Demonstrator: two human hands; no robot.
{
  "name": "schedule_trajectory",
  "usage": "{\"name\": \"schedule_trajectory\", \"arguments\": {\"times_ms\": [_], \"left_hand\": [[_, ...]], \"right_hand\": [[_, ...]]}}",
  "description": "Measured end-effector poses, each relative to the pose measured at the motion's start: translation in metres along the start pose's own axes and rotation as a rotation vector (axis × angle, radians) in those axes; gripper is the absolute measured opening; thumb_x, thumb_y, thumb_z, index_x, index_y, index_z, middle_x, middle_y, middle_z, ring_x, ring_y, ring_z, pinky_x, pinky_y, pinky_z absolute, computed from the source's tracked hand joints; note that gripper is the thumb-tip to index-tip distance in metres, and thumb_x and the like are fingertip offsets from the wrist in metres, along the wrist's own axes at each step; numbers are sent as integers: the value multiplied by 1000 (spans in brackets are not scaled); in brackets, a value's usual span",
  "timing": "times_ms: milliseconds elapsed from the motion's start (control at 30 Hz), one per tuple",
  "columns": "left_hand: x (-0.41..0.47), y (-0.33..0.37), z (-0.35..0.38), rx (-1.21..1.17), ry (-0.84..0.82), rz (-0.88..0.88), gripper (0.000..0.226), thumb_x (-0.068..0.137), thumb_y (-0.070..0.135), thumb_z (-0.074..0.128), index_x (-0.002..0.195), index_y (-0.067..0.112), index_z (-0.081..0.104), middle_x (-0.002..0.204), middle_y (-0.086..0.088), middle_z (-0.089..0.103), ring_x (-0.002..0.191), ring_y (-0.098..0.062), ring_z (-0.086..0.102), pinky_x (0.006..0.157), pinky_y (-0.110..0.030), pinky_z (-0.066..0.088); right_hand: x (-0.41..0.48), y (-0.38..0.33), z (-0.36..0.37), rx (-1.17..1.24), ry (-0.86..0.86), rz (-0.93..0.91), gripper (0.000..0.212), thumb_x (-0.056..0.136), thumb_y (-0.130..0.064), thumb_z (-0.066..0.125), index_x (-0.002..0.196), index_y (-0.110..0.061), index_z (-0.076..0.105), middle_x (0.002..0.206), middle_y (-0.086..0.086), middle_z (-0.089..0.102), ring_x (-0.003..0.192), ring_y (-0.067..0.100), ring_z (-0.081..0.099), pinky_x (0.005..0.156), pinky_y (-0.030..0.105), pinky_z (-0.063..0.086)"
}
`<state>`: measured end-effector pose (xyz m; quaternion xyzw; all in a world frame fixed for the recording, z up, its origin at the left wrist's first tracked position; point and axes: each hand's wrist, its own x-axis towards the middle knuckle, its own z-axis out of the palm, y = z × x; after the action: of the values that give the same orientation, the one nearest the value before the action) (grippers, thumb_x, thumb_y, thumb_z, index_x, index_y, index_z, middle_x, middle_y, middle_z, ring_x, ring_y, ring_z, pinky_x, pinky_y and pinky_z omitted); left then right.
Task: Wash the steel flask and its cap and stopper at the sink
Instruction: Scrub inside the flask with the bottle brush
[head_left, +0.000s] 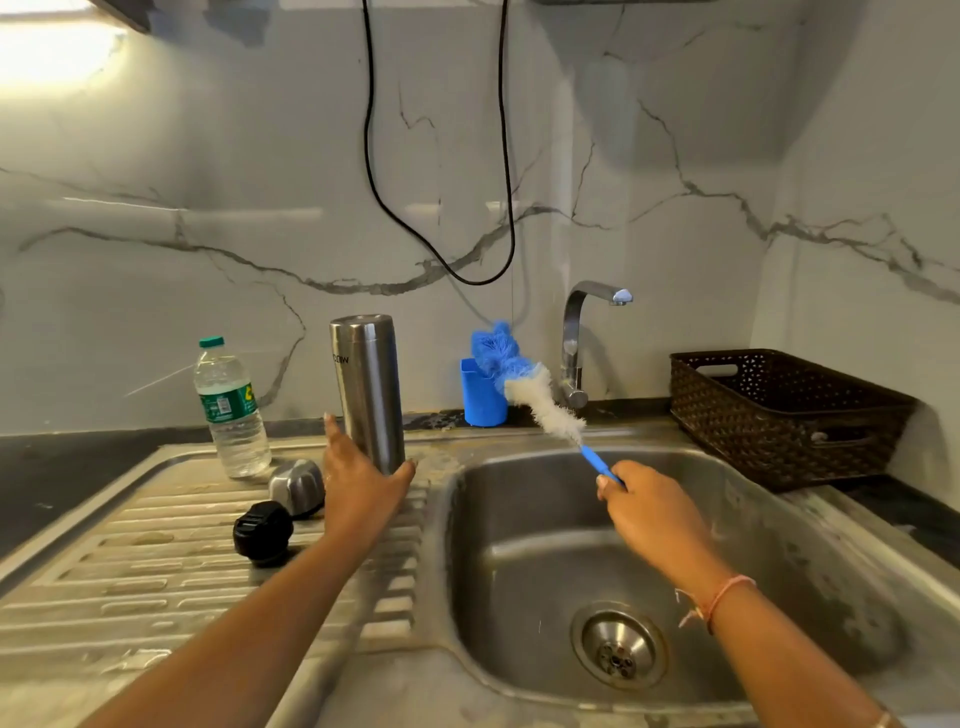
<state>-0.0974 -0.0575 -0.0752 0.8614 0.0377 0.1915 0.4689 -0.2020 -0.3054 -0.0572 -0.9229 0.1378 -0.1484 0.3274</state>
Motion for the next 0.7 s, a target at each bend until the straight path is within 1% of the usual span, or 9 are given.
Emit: {"name": "schedule_trajectory", "arguments": {"times_ms": [133,167,200,267,333,433,567,633,700], "left_hand": [[21,19,8,-55,23,-128,125,71,31,82,149,23,-15,149,-17,27,134,-38,35,107,-51,32],[26,23,8,-73,27,-151,120,71,28,83,149,21,-8,145,-18,35,129,-39,41,105,-52,36],[31,25,6,-91,29,-171,109,71,25,82,147,18,4,139,-19,42,123,-40,48,101,-52,40],[38,29,2,-89,28,-200,83,72,21,82,133,11,27,127,-19,52,111,-38,56,95,-51,47],[42,33,-1,-116,29,-211,68,71,19,82,121,11,36,117,-15,55,106,-36,58,90,-48,49],[52,40,-7,-343,32,-175,61,70,18,82,113,16,39,103,-6,55,101,-32,59,82,-45,52],[79,68,-25,-773,2,-226,74,72,21,81,132,21,37,119,-7,57,99,-28,58,75,-45,51],[96,86,-40,-926,-20,-285,75,72,25,80,133,22,37,117,-8,59,98,-29,60,77,-52,51],[110,100,-57,-1039,-62,-305,78,68,30,82,133,20,40,113,-9,62,94,-29,64,67,-53,55]], "right_hand": [[-6,-4,1,121,8,12,26,95,-28,47,87,-8,60,69,3,57,61,20,52,53,29,34],[-7,-6,2,149,6,10,26,95,-28,48,87,-6,61,66,3,56,58,18,50,51,27,33],[-8,-8,3,175,3,8,27,94,-28,49,87,-5,61,64,2,55,56,17,48,49,26,33],[-10,-11,6,224,-7,3,30,94,-29,50,81,-4,60,60,0,52,52,15,45,48,25,32],[-11,-12,9,262,-19,-7,34,94,-31,52,68,-9,52,55,-2,46,49,13,41,46,25,31],[-12,-12,10,309,-21,-22,40,94,-33,52,60,-16,39,51,-4,39,46,11,35,43,22,28],[-10,-10,12,367,12,-29,43,94,-35,52,59,-17,36,51,-4,38,45,10,34,43,23,27],[-9,-9,14,391,23,-37,43,94,-36,51,59,-17,36,51,-4,38,45,10,34,44,23,28],[-9,-8,15,411,33,-56,44,94,-37,52,57,-18,37,49,-5,38,45,10,34,44,22,28]]}}
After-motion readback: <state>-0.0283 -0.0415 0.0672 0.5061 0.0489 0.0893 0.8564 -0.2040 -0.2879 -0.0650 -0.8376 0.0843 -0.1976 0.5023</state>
